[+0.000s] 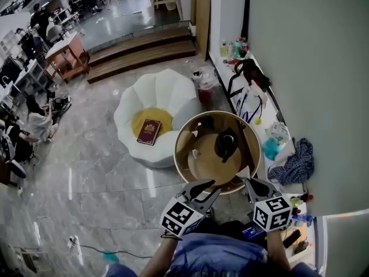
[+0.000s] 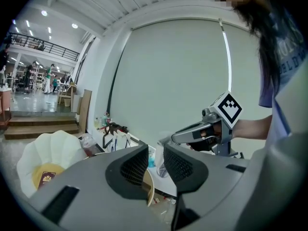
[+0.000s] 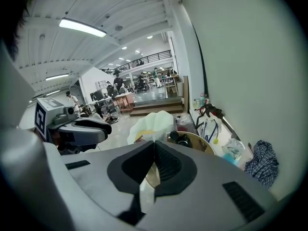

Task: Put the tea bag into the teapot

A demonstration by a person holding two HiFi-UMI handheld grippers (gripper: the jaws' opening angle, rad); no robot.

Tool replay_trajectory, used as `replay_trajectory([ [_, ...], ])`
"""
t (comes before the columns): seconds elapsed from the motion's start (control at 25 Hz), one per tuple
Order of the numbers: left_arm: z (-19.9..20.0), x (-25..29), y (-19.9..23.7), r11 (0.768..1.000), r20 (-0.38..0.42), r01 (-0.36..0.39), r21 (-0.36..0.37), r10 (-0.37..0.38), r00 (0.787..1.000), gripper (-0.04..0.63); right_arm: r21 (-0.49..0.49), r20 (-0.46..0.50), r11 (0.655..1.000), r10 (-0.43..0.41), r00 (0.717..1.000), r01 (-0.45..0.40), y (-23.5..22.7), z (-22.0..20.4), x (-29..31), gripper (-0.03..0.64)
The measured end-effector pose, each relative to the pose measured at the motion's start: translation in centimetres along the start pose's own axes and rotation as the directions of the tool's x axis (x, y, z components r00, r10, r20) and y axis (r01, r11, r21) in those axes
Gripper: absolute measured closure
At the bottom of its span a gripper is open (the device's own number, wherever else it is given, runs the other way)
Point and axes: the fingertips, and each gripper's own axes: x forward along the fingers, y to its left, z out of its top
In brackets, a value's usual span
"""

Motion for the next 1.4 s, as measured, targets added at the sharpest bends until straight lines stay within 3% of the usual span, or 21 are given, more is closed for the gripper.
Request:
replay_trajectory([
  [0.24,-0.4,1.4,-0.2,0.999,-0.021,0.051,-0.004,-0.051,0.998,0.486,0.009,-0.008,0.999,-0.046,0.999,0.046,-1.8,0.5,0.1,0.6],
  [0.44,-0.6,2.3,-0.1,0.998,-0.03,0.053,-0.019,-0.053,0.998,0.486,0.006,-0.017,0.999,-0.048,0.999,0.049,-3.0,1.1,0.7,0.6],
  [1.0,1.0,6.1,4.8,0.994,-0.011,-0.079,-0.069,0.079,0.997,0.486,-0.093,-0.066,0.994,0.045,0.997,-0.051,-7.6,5.2,7.0,0.6],
  [1.4,1.1,11.2,7.9,0.982,-0.028,-0.15,-0.113,0.148,0.989,0.486,-0.259,-0.174,0.954,0.109,0.979,-0.153,-12.9,7.3,13.2,0.6],
])
